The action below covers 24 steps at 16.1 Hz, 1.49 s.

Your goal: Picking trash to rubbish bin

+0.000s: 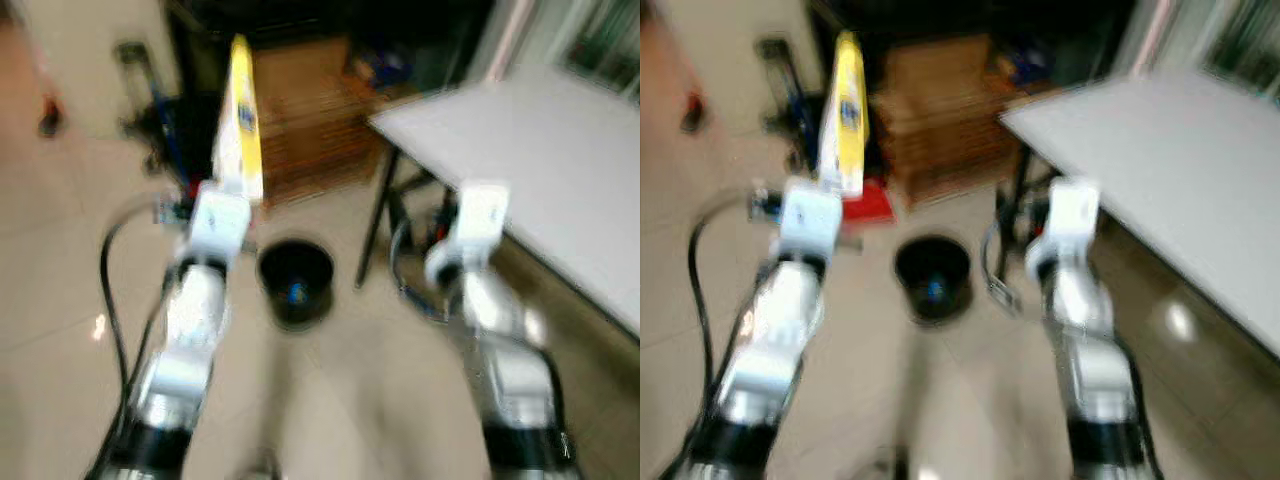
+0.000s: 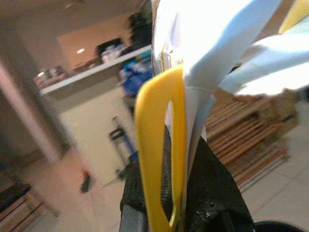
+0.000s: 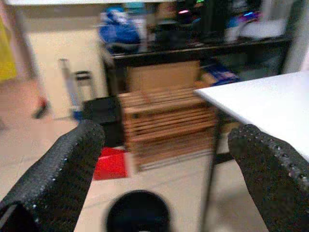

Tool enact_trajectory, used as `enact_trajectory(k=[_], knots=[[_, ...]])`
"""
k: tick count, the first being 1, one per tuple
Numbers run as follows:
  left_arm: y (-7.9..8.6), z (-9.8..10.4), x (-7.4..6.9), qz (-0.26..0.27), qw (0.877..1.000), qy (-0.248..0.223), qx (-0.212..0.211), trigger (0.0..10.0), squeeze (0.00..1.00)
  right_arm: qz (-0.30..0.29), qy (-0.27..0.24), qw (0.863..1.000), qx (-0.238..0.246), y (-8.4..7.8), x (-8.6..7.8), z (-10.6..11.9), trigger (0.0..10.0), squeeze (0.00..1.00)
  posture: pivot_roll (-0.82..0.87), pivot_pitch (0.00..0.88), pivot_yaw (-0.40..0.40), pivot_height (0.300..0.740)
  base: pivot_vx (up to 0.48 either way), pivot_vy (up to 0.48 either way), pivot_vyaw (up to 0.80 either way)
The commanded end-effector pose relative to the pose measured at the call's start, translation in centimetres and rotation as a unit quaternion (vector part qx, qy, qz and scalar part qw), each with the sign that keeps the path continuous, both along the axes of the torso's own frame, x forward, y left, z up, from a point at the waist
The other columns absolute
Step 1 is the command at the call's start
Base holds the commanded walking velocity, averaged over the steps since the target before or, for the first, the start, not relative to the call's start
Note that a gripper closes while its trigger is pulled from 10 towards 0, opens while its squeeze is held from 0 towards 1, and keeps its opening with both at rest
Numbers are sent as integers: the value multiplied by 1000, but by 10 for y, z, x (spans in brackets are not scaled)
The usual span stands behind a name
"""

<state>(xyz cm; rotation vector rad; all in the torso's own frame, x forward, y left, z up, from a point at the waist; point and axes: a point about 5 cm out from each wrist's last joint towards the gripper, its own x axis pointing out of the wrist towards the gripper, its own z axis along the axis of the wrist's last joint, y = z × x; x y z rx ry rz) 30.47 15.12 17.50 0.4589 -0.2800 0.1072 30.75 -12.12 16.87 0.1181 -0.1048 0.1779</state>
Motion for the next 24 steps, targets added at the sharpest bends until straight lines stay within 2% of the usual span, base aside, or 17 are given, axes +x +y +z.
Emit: enact_trajectory(k=[1,3,6,9,10,11,14,15,16,17,18,19,20,21,22,23,24], knots=[[-2,1,0,-5,1000,1,-2,10000,0,10,5,1000,-2,2,0,-1,10000,0,-35,112,-42,740,0,0,800],[-3,-3,1,-12,1000,8,-8,10000,0,14,13,1000,-4,3,1,-5,10000,0,-31,116,-47,740,0,0,353],[-9,-33,3,-47,993,87,-63,10000,0,27,47,998,-15,5,0,-25,10000,0,-29,125,-53,740,0,0,0],[-13,-76,4,-77,966,181,-166,10000,0,39,123,991,-35,7,-3,-72,10000,0,-34,115,-55,740,0,0,0],[-11,-88,4,-77,960,202,-175,10000,0,40,150,987,-40,5,-5,-87,10000,0,-33,112,-58,740,0,0,0],[-3,-108,2,-63,956,234,-168,10000,0,39,188,980,-47,1,-11,-110,10000,0,-36,109,-61,740,0,0,0],[6,-130,-4,-65,952,270,-126,10000,0,40,233,969,-66,-5,-20,-136,10000,0,-33,110,-64,740,0,0,0],[10,-149,-11,-60,936,316,-145,10000,0,49,271,957,-88,-8,-28,-159,10000,0,-37,109,-66,740,0,0,0],[13,-159,-15,-48,925,341,-159,10000,0,58,307,944,-108,-12,-40,-179,10000,0,-34,110,-69,740,0,0,0],[18,-169,-22,-45,919,358,-160,10000,0,55,331,936,-111,-16,-47,-190,10000,0,-32,110,-70,740,0,0,0],[24,-182,-32,-34,917,375,-130,10000,0,48,363,923,-119,-22,-59,-204,10000,0,-31,107,-70,740,0,0,0],[24,-182,-32,-34,917,375,-130,10000,0,48,363,923,-119,-22,-59,-204,10000,0,-31,107,-70,740,0,0,0],[27,-194,-42,-36,907,401,-121,10000,0,40,404,905,-126,-29,-76,-220,10000,0,-23,105,-73,740,0,0,0],[29,-201,-47,-36,899,421,-118,10000,0,33,422,898,-123,-31,-83,-227,10000,0,-21,105,-74,740,0,0,0],[30,-204,-50,-36,896,427,-120,10000,0,31,425,897,-119,-31,-85,-229,10000,0,-21,105,-74,740,0,0,0],[35,-214,-60,-23,884,450,-120,10000,0,32,434,893,-115,-29,-90,-233,10000,0,-30,100,-69,740,0,0,0],[37,-220,-67,-14,878,463,-117,10000,0,35,440,890,-118,-27,-94,-236,10000,0,-30,99,-69,740,345,0,0]])
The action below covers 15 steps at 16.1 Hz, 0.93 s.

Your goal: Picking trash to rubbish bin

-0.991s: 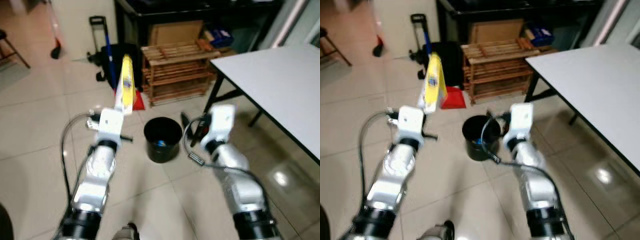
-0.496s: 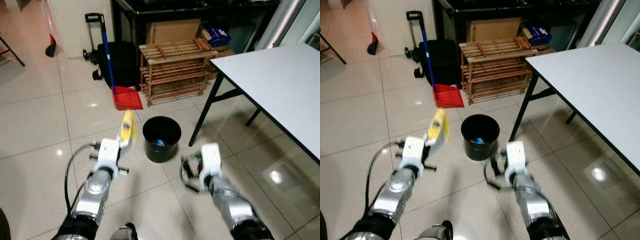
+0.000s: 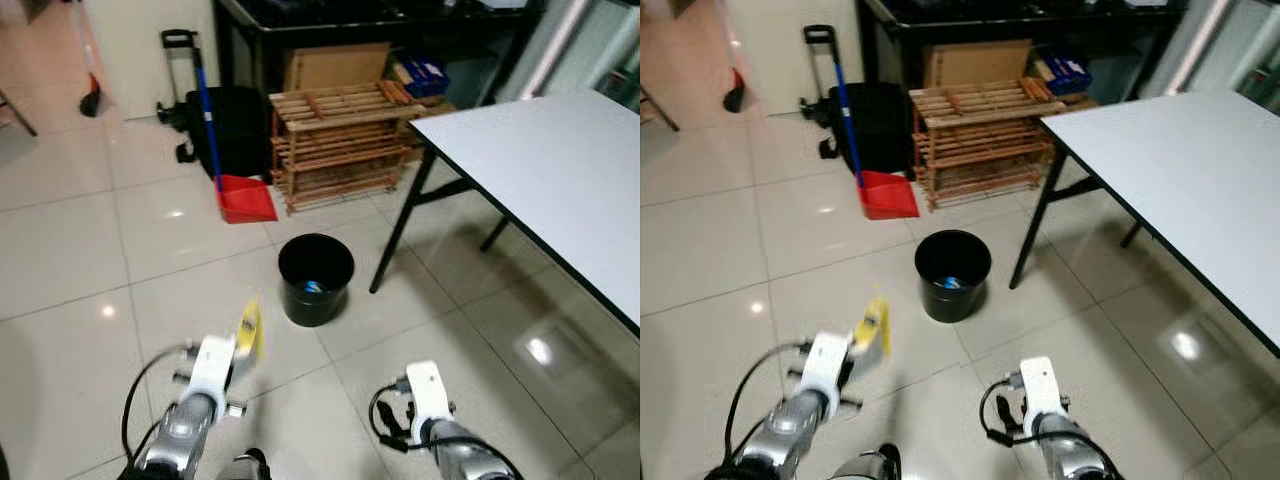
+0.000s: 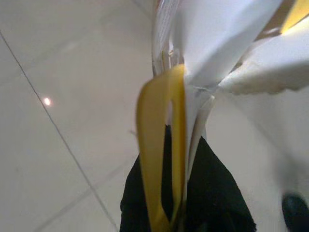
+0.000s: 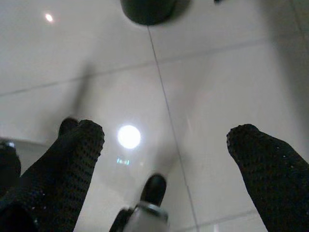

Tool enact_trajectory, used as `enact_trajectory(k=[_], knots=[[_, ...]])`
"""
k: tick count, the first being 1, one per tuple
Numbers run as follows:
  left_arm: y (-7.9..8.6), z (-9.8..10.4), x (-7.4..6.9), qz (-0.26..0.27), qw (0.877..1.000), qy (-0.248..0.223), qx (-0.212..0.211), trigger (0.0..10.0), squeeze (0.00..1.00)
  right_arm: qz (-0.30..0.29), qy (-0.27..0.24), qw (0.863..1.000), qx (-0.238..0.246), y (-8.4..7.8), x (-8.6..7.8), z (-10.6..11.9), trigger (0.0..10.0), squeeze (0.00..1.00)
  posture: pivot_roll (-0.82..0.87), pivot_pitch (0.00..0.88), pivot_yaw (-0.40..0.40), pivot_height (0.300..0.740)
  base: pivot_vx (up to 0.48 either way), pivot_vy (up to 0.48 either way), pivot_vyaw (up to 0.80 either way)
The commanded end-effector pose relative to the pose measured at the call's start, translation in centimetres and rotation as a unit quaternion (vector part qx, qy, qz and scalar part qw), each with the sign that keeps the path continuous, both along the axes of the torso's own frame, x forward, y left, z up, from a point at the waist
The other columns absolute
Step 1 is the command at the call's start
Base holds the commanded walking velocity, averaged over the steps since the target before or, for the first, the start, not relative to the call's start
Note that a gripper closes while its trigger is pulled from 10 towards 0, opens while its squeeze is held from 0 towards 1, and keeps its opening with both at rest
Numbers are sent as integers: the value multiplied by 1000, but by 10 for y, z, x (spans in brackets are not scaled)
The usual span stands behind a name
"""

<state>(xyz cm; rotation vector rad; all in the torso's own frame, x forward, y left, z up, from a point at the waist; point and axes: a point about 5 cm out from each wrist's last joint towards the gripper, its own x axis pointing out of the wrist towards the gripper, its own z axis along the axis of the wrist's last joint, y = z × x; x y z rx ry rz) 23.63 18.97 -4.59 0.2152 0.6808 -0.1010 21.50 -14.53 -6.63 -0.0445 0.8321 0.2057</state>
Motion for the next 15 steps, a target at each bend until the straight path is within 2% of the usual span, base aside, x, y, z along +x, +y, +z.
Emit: enact_trajectory(k=[1,4,15], knots=[[0,-3,-4,-6,1000,4,11,10000,0,-2,-2,1000,0,-1,-2,-1,10000,0,-33,97,-70,740,480,0,0],[-2,-3,-5,0,1000,-5,-3,10000,0,0,0,1000,3,-1,-5,-3,10000,0,-29,98,-75,740,480,0,0],[2,-3,-5,7,1000,-11,3,10000,0,3,3,1000,13,2,-8,-5,10000,0,-27,90,-73,740,480,0,0]])
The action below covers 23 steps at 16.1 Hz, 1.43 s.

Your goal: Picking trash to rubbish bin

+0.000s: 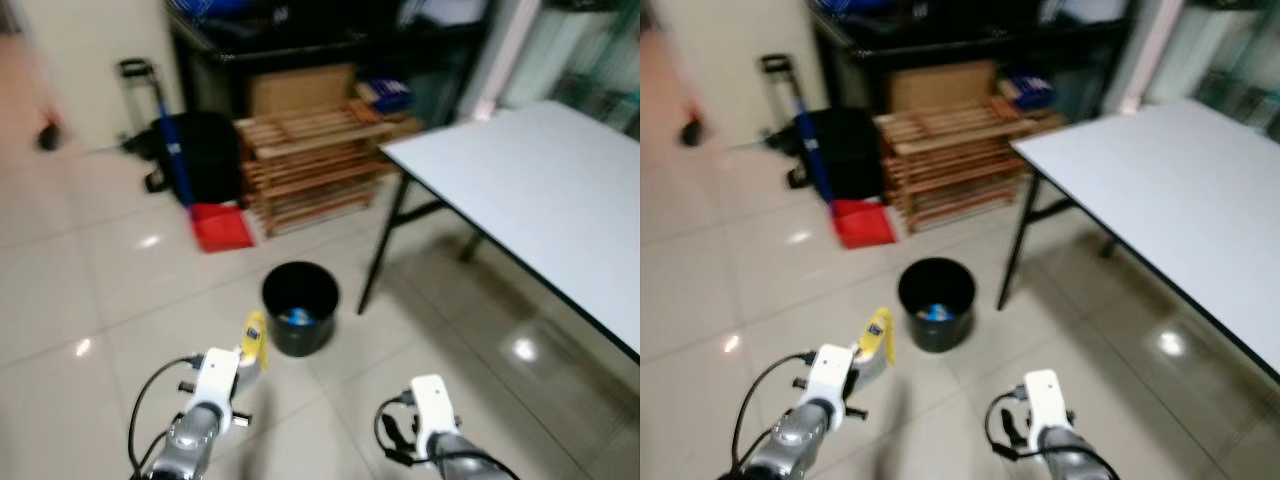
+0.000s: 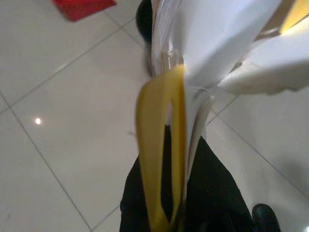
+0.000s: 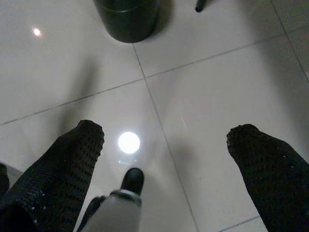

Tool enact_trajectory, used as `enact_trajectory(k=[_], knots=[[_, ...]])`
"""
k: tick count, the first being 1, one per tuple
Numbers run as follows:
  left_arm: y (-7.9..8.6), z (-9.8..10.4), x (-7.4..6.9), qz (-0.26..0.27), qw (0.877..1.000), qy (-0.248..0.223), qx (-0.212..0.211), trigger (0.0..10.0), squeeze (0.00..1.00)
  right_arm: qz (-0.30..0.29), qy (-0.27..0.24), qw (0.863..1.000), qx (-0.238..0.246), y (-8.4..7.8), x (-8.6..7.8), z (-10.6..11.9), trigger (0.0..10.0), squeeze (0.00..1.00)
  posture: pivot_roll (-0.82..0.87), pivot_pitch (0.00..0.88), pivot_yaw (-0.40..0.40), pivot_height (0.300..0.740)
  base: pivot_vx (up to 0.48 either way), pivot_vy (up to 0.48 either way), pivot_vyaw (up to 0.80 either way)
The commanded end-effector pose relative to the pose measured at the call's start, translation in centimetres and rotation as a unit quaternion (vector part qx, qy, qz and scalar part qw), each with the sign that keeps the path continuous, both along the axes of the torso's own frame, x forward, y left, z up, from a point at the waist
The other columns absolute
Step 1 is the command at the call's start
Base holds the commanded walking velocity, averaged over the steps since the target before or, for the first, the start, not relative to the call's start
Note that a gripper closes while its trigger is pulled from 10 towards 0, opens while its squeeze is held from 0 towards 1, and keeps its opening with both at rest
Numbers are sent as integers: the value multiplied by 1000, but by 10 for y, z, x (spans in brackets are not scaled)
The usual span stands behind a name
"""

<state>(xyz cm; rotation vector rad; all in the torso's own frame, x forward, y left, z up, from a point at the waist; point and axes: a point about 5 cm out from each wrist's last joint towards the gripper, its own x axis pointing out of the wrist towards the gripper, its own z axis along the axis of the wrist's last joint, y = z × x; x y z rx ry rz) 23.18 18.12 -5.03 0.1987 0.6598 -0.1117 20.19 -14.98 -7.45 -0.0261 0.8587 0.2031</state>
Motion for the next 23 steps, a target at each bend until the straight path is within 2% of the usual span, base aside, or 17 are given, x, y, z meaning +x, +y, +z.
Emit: enact_trajectory(k=[1,10,13,23], knots=[[10,2,0,9,1000,-3,14,10000,0,6,-12,1000,7,7,5,3,10000,0,-27,93,-72,740,480,0,0],[11,5,5,9,1000,-9,11,10000,0,-14,-12,1000,19,7,6,3,10000,0,-25,109,-67,740,480,0,0],[11,5,5,9,1000,-9,10,10000,0,-14,-8,1000,24,7,5,3,10000,0,-24,110,-67,740,480,0,-748],[8,4,4,-2,1000,-11,13,10000,0,-14,-12,1000,25,9,5,3,10000,0,-19,113,-64,740,480,0,0]])
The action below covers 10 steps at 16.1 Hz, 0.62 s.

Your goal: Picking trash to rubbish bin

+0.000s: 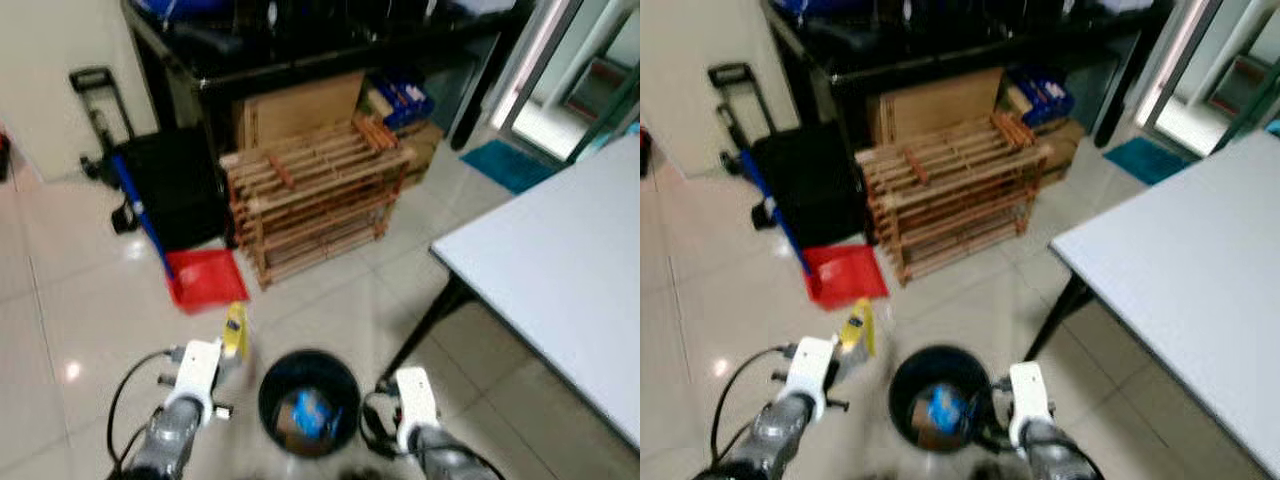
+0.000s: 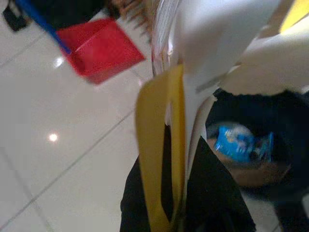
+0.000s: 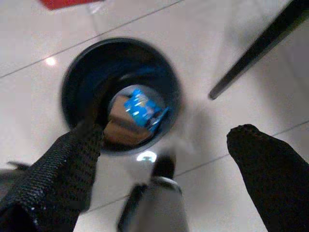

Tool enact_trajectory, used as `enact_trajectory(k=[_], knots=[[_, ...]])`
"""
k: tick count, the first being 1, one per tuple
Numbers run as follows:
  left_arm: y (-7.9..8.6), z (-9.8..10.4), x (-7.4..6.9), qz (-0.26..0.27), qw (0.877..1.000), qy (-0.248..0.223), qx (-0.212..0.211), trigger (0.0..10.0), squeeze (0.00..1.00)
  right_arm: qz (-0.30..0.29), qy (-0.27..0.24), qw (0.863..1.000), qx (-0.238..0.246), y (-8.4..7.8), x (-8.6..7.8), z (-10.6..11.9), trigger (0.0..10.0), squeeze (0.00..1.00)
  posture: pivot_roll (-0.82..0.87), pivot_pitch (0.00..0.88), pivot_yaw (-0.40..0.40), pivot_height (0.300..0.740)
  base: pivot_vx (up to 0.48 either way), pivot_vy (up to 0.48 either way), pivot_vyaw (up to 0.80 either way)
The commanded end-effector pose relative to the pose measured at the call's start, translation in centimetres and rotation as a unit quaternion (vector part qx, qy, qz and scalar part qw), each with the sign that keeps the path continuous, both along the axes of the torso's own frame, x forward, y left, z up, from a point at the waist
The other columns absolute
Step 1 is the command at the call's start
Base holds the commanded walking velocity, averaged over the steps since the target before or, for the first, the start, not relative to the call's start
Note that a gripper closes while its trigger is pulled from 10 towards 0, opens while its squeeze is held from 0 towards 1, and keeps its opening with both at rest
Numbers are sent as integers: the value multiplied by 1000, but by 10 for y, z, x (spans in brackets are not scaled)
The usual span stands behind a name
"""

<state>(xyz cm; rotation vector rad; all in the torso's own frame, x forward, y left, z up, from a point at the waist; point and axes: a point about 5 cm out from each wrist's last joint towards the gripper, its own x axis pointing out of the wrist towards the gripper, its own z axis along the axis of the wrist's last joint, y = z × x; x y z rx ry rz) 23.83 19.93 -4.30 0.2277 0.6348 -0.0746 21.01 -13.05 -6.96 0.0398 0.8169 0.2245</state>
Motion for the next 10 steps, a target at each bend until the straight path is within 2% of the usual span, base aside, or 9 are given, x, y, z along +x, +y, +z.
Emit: enact_trajectory(k=[1,6,10], knots=[[-11,-2,-1,-19,1000,-1,-1,10000,0,-11,5,1000,-8,-9,-3,-2,10000,0,-21,114,-62,740,0,0,0],[-14,-2,-1,-29,1000,2,-9,10000,0,-10,6,1000,-10,-10,-4,-2,10000,0,-20,116,-63,740,0,0,0],[-24,-10,-8,-52,998,36,-18,10000,0,4,13,1000,-24,-13,-6,-4,10000,0,-27,121,-67,740,0,0,0]])
